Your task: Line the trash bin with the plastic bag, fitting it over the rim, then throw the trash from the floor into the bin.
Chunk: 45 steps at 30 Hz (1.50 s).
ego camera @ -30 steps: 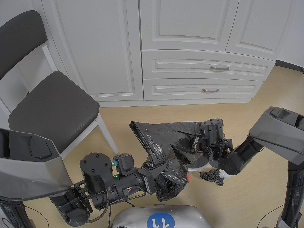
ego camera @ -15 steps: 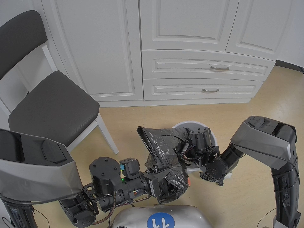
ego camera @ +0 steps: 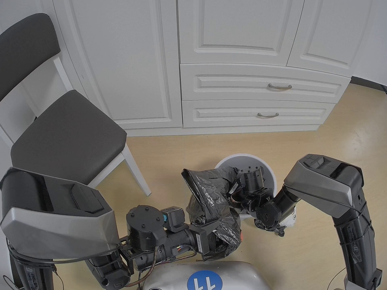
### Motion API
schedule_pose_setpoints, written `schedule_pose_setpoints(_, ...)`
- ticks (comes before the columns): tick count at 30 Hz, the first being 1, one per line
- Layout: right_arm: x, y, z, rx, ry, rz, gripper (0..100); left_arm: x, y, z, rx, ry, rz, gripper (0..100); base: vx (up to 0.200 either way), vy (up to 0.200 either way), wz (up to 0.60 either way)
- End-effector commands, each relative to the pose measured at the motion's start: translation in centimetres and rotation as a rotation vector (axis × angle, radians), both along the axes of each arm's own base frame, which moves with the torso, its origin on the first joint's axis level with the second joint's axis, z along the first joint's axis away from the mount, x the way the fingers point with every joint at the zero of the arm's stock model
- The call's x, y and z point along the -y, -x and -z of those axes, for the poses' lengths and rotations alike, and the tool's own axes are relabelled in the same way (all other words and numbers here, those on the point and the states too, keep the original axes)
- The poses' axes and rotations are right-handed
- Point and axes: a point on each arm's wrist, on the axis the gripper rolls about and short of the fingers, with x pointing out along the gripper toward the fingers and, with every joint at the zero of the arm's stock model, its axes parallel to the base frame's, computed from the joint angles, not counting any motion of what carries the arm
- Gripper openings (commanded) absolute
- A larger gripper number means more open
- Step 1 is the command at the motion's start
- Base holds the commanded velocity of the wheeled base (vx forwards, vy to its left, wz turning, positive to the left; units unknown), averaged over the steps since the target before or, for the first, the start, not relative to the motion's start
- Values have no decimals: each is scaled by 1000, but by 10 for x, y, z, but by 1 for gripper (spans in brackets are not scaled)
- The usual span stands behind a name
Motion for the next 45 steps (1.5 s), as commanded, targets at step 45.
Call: schedule_pose_setpoints(45,217,105,-158,211,587,-217,0,158,-105,-52,264,-398,-79,0,0,0,0)
